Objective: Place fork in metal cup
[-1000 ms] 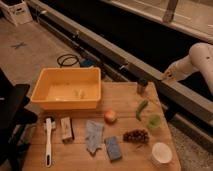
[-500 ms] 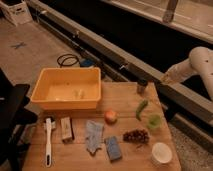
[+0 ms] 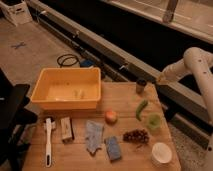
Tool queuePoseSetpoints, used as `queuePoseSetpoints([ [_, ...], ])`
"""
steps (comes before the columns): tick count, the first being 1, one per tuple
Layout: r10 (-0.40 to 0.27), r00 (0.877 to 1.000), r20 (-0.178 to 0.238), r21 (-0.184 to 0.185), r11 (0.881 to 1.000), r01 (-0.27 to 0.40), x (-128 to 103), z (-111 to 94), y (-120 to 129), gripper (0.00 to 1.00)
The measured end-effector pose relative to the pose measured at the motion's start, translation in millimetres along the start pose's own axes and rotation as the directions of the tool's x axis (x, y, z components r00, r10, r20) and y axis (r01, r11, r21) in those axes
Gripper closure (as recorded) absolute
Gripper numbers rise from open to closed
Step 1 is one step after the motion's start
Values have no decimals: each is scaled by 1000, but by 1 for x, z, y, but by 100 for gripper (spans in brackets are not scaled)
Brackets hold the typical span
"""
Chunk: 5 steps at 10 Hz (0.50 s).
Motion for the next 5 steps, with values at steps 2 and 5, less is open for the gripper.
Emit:
queuePoseSetpoints([
  [2,-11,1000,14,-5,1000,11,2,8,-6,99],
  [5,-24,999,38,-14,1000,24,5,19,-8,63],
])
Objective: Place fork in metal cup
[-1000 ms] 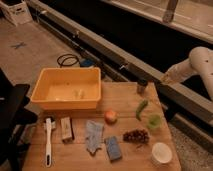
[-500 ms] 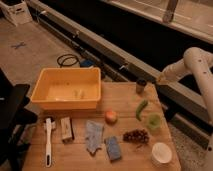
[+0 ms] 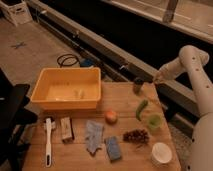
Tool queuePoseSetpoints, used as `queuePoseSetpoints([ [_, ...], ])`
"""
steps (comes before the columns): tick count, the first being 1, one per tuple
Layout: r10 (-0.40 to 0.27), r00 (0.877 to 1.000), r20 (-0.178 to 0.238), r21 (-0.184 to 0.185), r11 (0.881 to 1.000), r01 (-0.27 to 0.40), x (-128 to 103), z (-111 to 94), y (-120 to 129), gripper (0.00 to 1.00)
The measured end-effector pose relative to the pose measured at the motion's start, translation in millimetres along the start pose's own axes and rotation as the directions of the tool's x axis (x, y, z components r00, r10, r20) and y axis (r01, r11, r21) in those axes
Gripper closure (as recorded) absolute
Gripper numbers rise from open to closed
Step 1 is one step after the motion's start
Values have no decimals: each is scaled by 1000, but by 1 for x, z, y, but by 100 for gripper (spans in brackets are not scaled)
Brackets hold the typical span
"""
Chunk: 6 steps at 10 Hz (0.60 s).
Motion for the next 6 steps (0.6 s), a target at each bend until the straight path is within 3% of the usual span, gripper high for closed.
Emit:
queuePoseSetpoints([
  [1,-1,1000,7,0,1000,1,-1,2,0,51],
  [3,-1,1000,19,6,1000,1,-1,4,4,38],
  [6,-2,1000,26,21,1000,2,-1,3,6,38],
])
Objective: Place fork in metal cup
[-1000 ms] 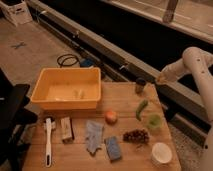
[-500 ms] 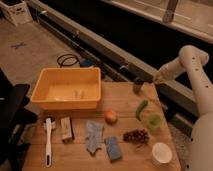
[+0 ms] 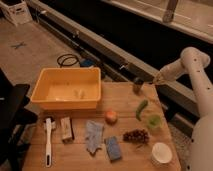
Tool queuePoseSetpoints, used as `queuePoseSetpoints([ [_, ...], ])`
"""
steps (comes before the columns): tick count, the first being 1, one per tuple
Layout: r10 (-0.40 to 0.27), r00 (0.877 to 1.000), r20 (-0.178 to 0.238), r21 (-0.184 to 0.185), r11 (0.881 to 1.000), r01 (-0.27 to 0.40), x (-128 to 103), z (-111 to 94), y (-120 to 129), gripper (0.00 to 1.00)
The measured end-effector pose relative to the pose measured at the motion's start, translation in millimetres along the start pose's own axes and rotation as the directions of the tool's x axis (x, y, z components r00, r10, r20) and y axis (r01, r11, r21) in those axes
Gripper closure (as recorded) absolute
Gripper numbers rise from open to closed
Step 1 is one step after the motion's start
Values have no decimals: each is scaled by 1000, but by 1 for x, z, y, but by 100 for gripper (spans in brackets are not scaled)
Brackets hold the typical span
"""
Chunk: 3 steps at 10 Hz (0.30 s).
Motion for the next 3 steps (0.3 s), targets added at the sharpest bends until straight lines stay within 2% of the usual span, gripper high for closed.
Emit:
queuePoseSetpoints([
  [3,-3,1000,2,1,1000,3,-1,1,-2,38],
])
